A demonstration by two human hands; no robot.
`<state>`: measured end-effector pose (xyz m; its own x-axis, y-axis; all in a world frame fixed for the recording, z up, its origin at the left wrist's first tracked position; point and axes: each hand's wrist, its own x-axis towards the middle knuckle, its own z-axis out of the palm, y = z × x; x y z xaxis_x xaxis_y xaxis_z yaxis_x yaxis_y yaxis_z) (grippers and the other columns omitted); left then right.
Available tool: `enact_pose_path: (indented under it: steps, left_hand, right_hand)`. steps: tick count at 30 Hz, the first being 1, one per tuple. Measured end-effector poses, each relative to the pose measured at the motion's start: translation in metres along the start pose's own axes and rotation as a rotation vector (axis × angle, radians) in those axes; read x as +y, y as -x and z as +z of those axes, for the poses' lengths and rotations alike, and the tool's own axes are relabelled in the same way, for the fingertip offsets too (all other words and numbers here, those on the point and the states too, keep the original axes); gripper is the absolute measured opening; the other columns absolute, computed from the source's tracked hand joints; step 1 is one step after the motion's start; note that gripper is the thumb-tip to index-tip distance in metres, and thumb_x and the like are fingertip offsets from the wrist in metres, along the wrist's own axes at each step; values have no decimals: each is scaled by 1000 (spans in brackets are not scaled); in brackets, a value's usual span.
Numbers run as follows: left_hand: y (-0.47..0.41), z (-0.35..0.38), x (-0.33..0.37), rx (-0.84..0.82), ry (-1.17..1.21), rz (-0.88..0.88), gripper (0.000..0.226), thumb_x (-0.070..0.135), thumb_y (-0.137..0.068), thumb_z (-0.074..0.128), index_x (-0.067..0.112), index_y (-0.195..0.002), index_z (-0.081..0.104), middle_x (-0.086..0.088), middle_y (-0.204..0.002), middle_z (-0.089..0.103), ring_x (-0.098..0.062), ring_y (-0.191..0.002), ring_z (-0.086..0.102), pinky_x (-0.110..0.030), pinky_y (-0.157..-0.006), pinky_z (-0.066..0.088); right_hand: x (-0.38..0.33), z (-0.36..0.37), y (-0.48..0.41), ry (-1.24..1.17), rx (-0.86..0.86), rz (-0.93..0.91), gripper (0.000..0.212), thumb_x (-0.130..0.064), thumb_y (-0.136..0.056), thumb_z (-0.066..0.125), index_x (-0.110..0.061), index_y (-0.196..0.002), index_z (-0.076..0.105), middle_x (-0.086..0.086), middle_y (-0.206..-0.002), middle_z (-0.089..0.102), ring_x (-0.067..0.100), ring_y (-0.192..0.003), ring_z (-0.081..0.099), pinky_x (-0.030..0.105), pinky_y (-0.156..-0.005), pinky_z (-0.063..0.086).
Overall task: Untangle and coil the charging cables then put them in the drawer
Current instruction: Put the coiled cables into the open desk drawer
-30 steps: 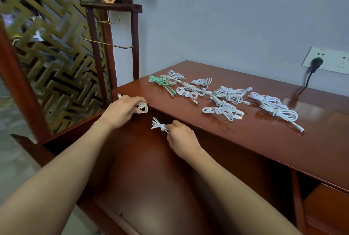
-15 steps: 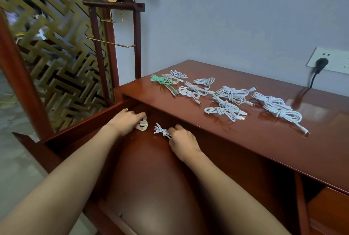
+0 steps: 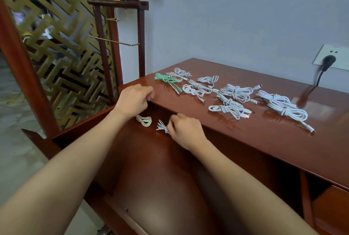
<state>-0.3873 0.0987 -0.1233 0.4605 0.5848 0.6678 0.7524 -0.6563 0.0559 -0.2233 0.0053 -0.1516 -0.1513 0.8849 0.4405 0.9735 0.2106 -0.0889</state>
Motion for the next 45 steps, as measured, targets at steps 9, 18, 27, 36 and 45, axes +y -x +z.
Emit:
enact_pose_path:
  steps: [9, 18, 27, 36, 45]
  left_hand:
    - [-70, 17, 21, -365, -161, -82, 47, 5, -90, 38, 15, -136, 38, -12, -139, 47, -32, -125, 42, -39, -100, 32]
    - [-90, 54, 31, -647, -332, -71, 52, 21, -100, 32, 24, -149, 13, -7, -158, 7, -31, -144, 8, -48, -115, 6]
    - [-92, 56, 15, -561, -186, 5, 29, 9, -96, 37, 23, -118, 49, -8, -151, 30, -26, -144, 13, -42, -115, 3]
    - [-89, 28, 1, -568, 47, 51, 70, 3, -82, 55, 29, -141, 30, -2, -145, 36, -22, -131, 36, -34, -104, 31]
    - [-82, 20, -10, -640, -311, 33, 42, 20, -90, 57, 27, -131, 50, -8, -127, 43, -27, -121, 40, -35, -96, 33]
  right_hand:
    - [36, -38, -50, 42, -9, 184, 37, -16, -92, 42, -2, -125, 48, 16, -129, 46, 32, -121, 40, 37, -96, 35]
    - [54, -24, -70, 65, -274, 293, 56, -26, -95, 42, -4, -143, 24, 17, -149, 26, 35, -136, 23, 43, -108, 25]
    - [65, -28, -78, 155, -247, 304, 45, -24, -93, 46, 1, -131, 43, 21, -140, 31, 36, -129, 29, 42, -104, 29]
    - [60, -21, -71, -75, -128, 308, 22, -14, -93, 45, -2, -112, 47, 22, -113, 59, 38, -105, 55, 37, -80, 42]
    - [35, -28, -54, -132, -140, 214, 30, -14, -88, 48, -4, -114, 59, 18, -115, 61, 36, -110, 52, 36, -87, 42]
